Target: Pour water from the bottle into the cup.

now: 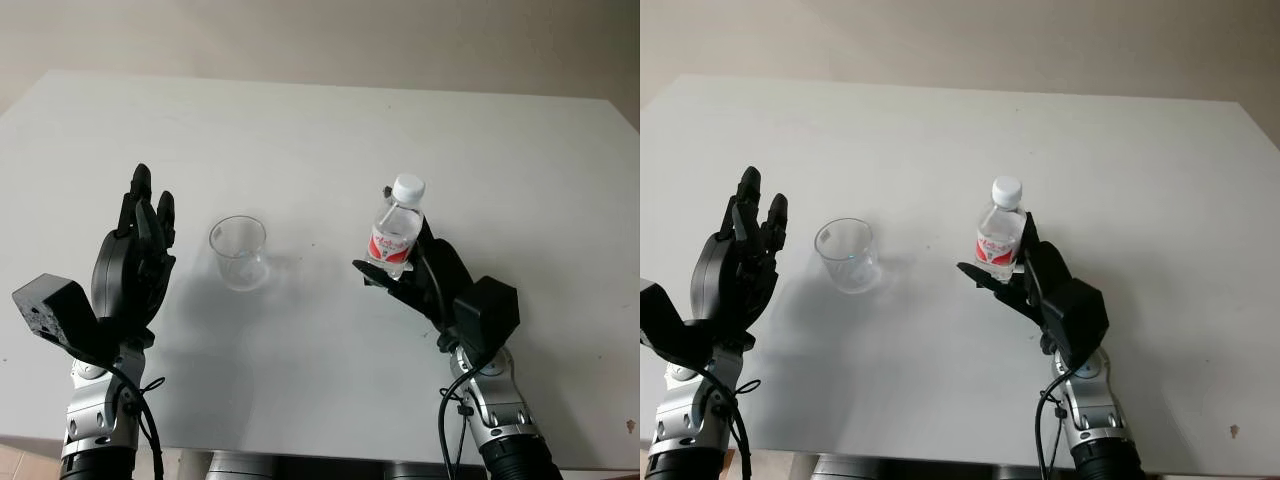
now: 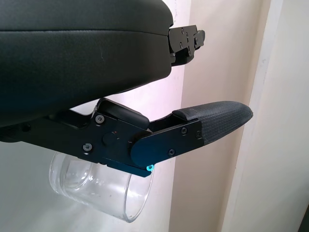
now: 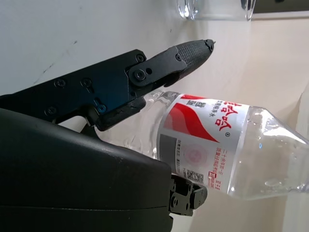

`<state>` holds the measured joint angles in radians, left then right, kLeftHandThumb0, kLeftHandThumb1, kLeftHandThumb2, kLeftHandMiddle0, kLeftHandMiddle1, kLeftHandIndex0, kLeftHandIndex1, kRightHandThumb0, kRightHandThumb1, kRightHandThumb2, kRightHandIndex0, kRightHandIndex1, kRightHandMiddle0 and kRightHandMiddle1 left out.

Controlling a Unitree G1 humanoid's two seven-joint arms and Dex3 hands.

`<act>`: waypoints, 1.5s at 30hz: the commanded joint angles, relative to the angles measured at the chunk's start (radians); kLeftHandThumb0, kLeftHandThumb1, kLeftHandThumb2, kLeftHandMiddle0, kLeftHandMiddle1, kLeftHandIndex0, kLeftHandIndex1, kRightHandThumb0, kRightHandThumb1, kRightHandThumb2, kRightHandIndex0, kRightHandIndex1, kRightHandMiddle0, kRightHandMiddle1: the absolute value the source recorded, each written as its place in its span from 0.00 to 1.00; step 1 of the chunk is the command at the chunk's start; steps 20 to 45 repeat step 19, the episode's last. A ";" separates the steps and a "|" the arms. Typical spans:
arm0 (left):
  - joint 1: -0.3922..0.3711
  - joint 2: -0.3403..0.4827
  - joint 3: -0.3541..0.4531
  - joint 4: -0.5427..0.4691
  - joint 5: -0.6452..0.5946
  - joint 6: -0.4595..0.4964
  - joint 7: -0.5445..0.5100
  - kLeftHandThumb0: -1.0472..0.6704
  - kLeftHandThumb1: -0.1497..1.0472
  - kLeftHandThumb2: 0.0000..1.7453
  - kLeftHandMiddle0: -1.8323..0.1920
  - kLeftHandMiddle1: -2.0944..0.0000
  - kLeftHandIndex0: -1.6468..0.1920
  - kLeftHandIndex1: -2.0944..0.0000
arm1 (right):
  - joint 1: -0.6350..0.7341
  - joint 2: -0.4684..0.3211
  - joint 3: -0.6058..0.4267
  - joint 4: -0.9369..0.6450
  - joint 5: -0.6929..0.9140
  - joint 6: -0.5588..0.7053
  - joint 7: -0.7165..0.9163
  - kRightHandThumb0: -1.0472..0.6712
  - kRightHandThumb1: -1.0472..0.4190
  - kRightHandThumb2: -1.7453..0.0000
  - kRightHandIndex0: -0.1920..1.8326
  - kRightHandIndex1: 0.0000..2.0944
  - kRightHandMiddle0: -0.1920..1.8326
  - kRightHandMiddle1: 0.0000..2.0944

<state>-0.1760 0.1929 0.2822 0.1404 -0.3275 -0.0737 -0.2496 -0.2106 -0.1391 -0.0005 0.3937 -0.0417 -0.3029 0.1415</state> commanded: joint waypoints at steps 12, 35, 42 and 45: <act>-0.010 0.000 -0.004 -0.003 0.003 -0.002 0.002 0.14 1.00 0.41 0.94 0.97 0.96 0.97 | 0.055 -0.044 -0.033 -0.007 -0.081 -0.087 -0.138 0.02 0.04 0.96 0.00 0.00 0.00 0.00; -0.003 -0.011 -0.011 -0.021 0.011 -0.002 0.019 0.13 1.00 0.41 0.93 0.97 0.95 0.97 | 0.084 -0.052 -0.048 -0.124 0.006 -0.041 -0.049 0.05 0.05 0.97 0.00 0.00 0.00 0.00; -0.003 -0.011 -0.011 -0.021 0.011 -0.002 0.019 0.13 1.00 0.41 0.93 0.97 0.95 0.97 | 0.084 -0.052 -0.048 -0.124 0.006 -0.041 -0.049 0.05 0.05 0.97 0.00 0.00 0.00 0.00; -0.003 -0.011 -0.011 -0.021 0.011 -0.002 0.019 0.13 1.00 0.41 0.93 0.97 0.95 0.97 | 0.084 -0.052 -0.048 -0.124 0.006 -0.041 -0.049 0.05 0.05 0.97 0.00 0.00 0.00 0.00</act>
